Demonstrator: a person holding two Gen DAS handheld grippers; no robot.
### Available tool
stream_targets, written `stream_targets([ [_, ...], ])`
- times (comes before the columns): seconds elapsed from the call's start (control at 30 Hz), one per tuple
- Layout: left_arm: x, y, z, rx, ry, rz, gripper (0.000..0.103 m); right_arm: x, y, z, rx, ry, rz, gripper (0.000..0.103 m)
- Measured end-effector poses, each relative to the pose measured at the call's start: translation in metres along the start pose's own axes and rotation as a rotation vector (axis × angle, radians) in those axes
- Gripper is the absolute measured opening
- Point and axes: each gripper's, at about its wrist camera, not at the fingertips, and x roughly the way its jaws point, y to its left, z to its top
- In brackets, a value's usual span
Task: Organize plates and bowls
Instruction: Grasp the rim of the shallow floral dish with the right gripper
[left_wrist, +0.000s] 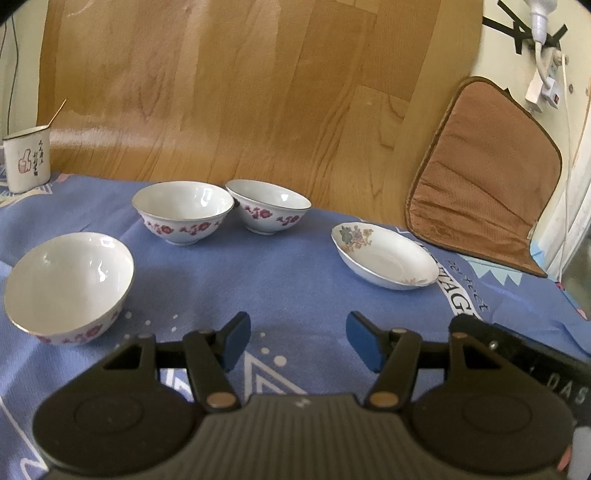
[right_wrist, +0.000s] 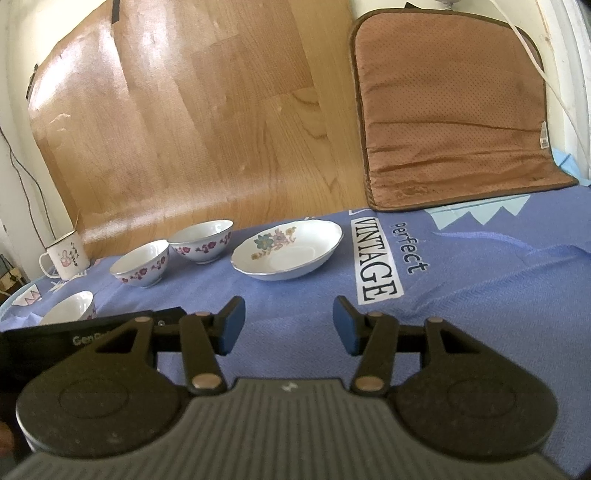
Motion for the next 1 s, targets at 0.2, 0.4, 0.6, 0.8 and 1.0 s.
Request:
stream_targets([
  [0.2,0.001,0.003,0.000,-0.019,0.002,-0.005,0.058,0.012,-0.009,0.021,0.047,0.013,-0.011,0.055],
  [0.4,0.002,0.005,0.001,-0.028,0.000,-0.004,0.058,0.051,-0.027,0.055,0.144,0.048,-0.028,0.053],
  [0.6,0.004,0.009,0.002,-0.047,-0.003,-0.004,0.058,0.105,-0.036,0.067,0.177,0.180,-0.055,0.041],
  [0.8,0.005,0.014,0.004,-0.078,-0.006,-0.005,0.058,0.118,-0.027,0.061,0.114,0.223,-0.073,0.017],
  [1.0,0.003,0.019,0.006,-0.102,-0.022,0.003,0.059,0.086,-0.029,0.054,0.158,0.223,-0.009,0.013],
])
